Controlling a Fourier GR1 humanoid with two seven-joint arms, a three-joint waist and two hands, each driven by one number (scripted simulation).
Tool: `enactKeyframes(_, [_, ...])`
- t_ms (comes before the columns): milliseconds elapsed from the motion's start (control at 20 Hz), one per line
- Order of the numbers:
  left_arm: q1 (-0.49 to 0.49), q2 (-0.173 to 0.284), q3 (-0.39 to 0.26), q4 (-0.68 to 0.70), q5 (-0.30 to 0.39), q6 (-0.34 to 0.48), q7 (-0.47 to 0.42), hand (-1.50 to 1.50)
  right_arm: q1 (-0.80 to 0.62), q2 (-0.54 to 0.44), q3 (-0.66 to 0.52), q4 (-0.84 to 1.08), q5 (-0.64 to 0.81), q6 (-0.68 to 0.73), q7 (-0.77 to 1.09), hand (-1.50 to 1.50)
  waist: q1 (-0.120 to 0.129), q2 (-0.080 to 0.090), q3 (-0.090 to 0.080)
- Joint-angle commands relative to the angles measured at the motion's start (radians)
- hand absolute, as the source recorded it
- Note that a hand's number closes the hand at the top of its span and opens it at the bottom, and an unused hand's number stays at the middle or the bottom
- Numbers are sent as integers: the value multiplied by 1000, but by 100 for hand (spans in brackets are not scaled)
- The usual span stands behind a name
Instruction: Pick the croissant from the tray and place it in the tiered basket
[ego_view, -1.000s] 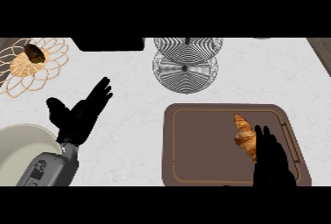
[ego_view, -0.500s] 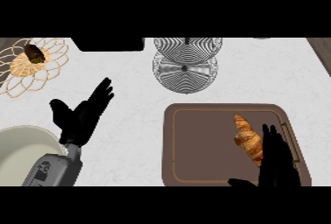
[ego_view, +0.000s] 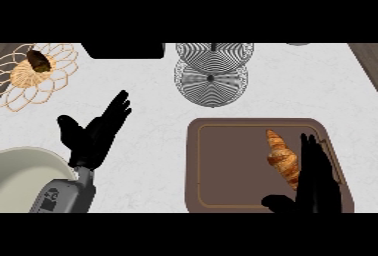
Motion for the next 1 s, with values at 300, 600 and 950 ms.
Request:
enactKeyframes(300, [-20, -3, 85, 95, 0, -90, -48, 0, -17, 0, -94, 120, -100, -70, -122, -150, 1, 7, -2])
enactKeyframes(600, [-4, -56, 30, 50, -77, -35, -39, 0, -114, 2, -162, 299, -132, -109, -185, -150, 3, 8, -1])
enactKeyframes(950, [7, -70, 40, 16, -75, -38, 10, 0, -165, 1, -148, 352, -200, -69, -290, 150, 7, 8, -1])
